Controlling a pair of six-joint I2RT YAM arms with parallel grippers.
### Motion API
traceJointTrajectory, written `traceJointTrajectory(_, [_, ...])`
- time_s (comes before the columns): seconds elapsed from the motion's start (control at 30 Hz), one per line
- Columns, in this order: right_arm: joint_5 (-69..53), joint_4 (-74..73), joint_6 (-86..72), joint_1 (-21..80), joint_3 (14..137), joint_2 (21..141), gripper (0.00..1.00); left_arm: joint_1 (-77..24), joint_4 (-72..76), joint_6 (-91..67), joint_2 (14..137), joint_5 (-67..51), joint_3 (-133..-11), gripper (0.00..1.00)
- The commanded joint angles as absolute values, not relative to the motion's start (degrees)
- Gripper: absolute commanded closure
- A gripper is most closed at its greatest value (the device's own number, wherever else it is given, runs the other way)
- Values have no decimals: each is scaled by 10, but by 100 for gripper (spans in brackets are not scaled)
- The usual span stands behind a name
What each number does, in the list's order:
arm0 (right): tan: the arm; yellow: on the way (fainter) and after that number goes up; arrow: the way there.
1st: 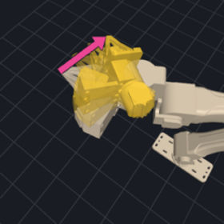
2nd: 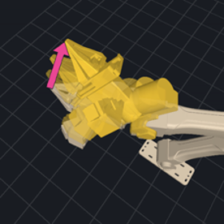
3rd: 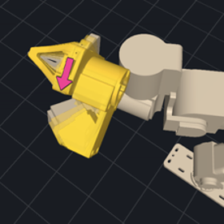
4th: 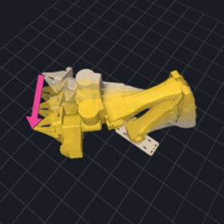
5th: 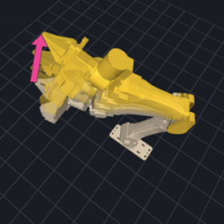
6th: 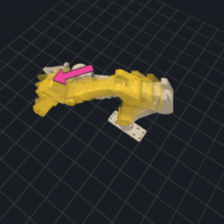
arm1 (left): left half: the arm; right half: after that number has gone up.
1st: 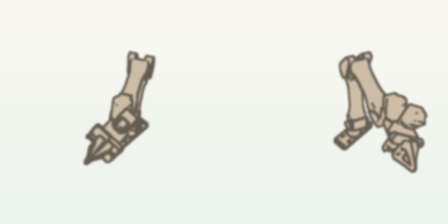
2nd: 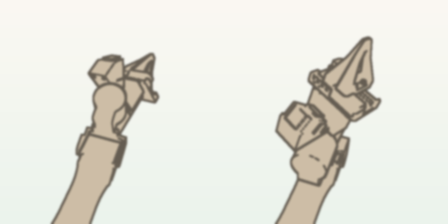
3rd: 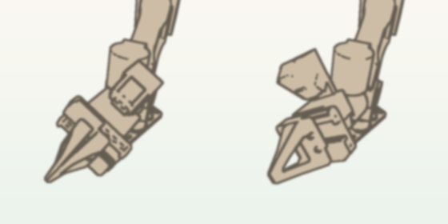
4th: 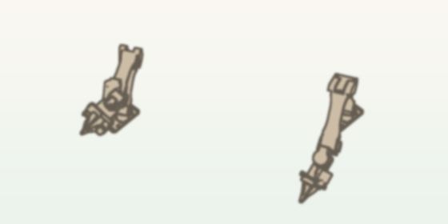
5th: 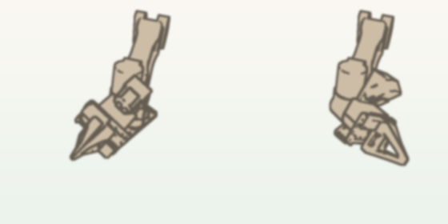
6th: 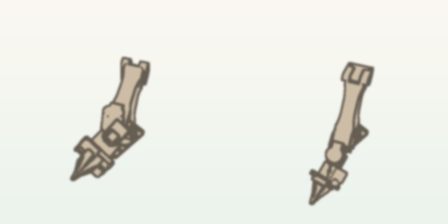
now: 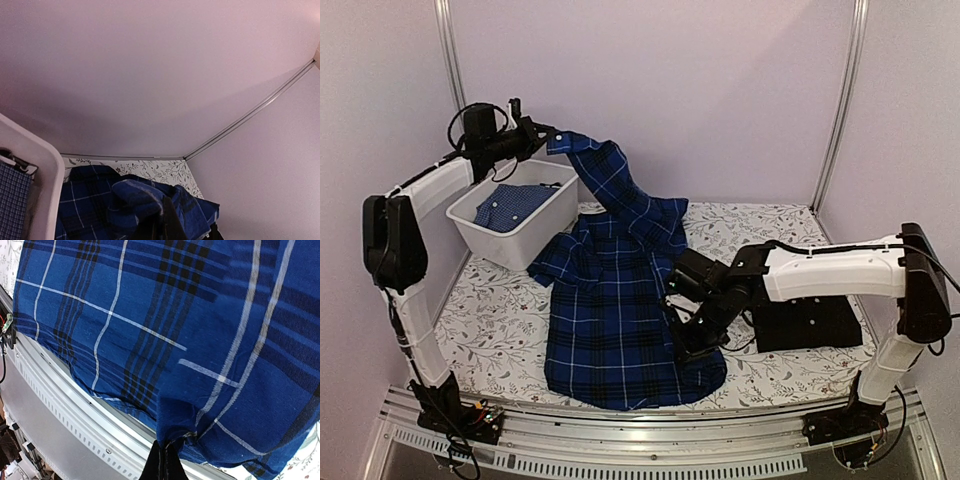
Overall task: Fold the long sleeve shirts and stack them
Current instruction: Fold the flattened shirt at the center of the board.
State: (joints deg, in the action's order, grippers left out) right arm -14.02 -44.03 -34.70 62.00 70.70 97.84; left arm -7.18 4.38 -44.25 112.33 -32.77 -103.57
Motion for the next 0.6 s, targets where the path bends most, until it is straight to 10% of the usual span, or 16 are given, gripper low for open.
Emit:
traceJointTrajectory(0.0, [-174,-424,-312,622,745,1020,99,-74,10,-436,1094,-329,-972,100])
traceJointTrajectory(0.57, [-234,-431,-269,622,738,1025,87,-70,-10,-445,1068,-281,-954,100])
